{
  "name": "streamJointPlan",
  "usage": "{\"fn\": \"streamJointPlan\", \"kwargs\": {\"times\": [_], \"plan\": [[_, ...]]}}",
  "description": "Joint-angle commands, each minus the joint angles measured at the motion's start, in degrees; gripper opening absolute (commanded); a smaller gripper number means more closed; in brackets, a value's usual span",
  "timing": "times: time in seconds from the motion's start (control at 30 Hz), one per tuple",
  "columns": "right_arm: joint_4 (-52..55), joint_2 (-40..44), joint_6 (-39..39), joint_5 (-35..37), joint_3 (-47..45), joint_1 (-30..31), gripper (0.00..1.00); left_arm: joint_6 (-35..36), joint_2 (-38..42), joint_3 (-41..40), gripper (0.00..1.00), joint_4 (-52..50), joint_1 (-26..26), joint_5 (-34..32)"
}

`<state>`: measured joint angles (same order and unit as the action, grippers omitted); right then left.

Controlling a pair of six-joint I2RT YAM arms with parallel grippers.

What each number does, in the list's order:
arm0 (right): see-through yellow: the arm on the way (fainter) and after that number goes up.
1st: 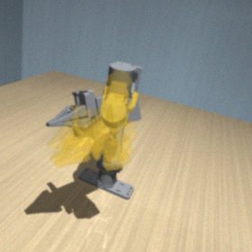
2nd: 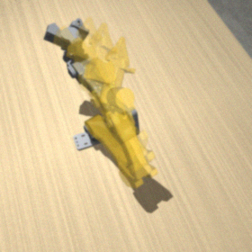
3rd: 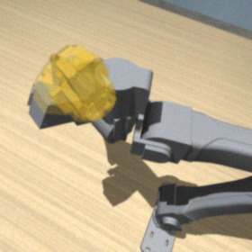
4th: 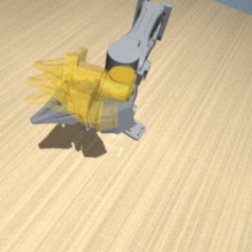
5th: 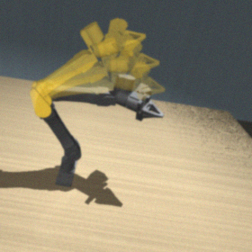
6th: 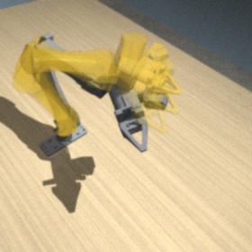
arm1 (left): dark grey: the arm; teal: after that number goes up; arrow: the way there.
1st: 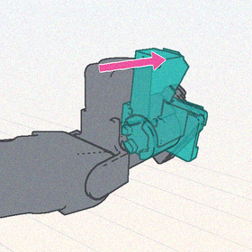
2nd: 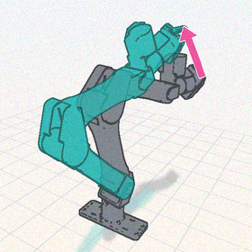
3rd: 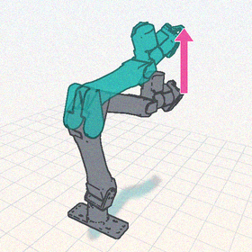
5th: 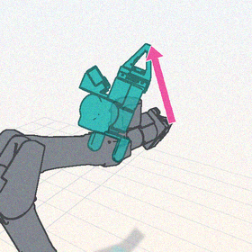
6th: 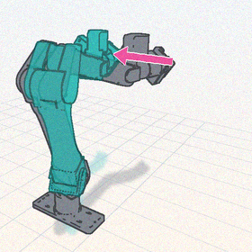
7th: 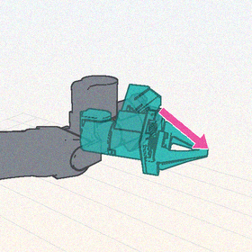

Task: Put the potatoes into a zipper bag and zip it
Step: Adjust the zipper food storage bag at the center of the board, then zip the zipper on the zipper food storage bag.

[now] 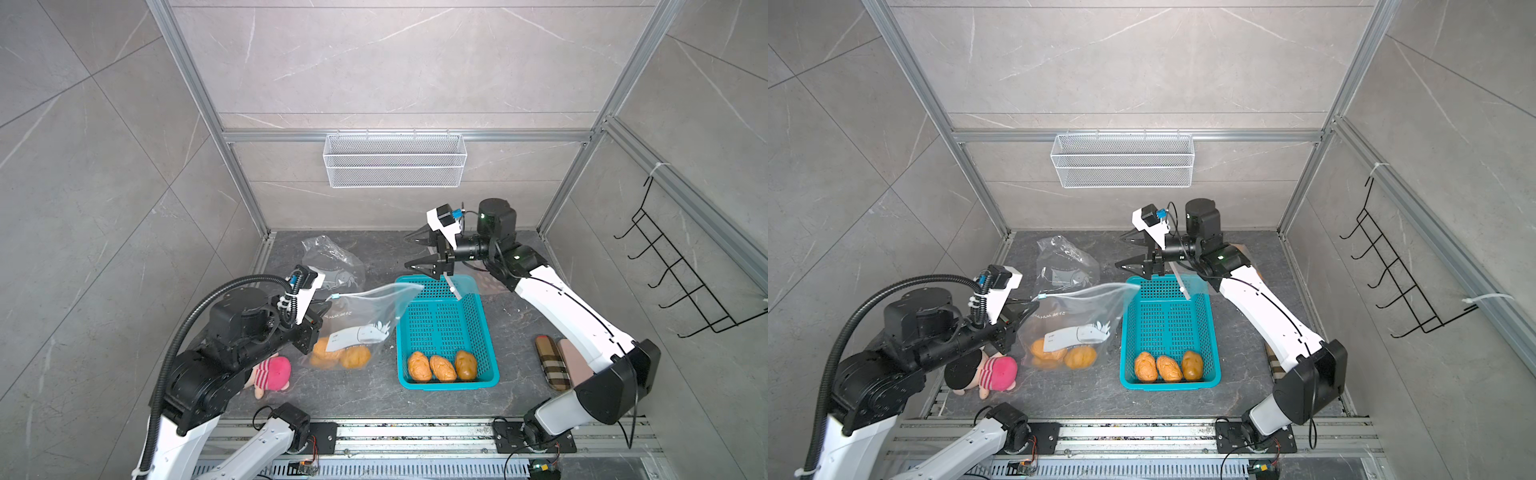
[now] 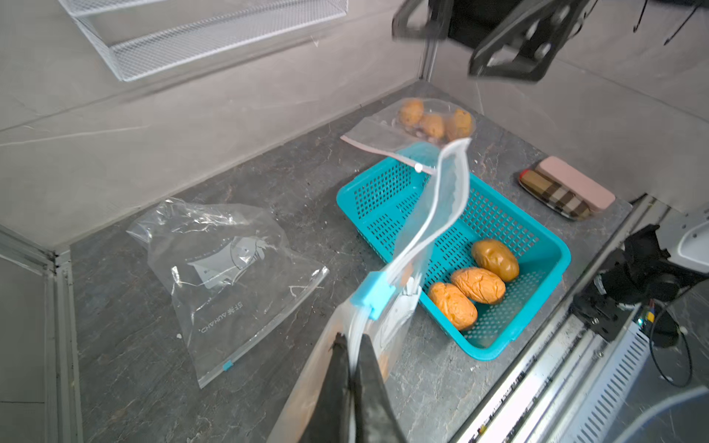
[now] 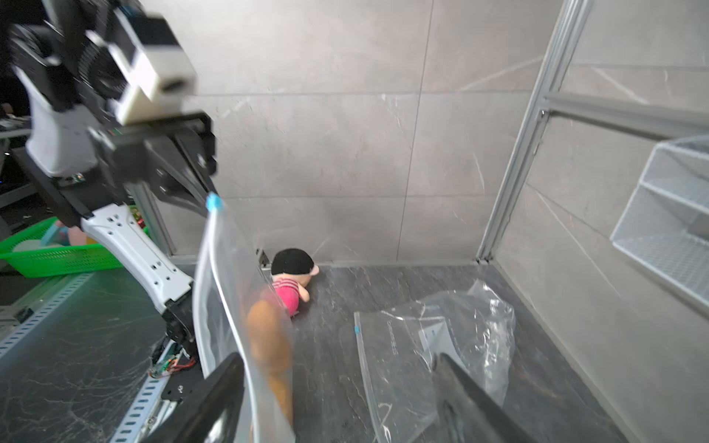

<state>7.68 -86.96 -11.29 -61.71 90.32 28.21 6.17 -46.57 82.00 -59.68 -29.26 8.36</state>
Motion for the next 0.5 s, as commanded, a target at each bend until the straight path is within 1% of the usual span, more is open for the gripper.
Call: {"fn": "streamJointPlan", "kwargs": {"times": [0.0, 0.07, 0.13, 0.17, 0.33, 0.47], "plan": [[0.38, 3.73, 3.72, -3.93, 1.88, 0.26, 0.80, 2.37, -2.48, 1.28, 0.00, -2.03, -0.06, 4.83], [3.39, 3.44, 2.60, -1.54, 2.81, 2.20, 0.80, 2.45, -3.67, 1.27, 0.00, -1.71, -0.04, 6.75], [11.18, 2.47, -3.86, 2.39, 4.95, 5.29, 0.77, 2.20, -5.30, 1.49, 0.00, -1.42, -0.09, 8.74], [12.55, 2.24, -4.89, 4.34, 5.01, 6.65, 0.75, 2.09, -6.03, 1.58, 0.00, -1.40, -0.10, 9.75], [9.73, 1.66, -5.44, 11.76, 1.16, 12.42, 0.67, 1.65, -9.22, 2.23, 0.00, -1.60, -0.08, 12.87], [11.78, 0.87, -6.93, 16.89, 1.31, 15.84, 0.63, 0.81, -10.88, 3.83, 0.00, -3.13, -0.10, 12.94]]}}
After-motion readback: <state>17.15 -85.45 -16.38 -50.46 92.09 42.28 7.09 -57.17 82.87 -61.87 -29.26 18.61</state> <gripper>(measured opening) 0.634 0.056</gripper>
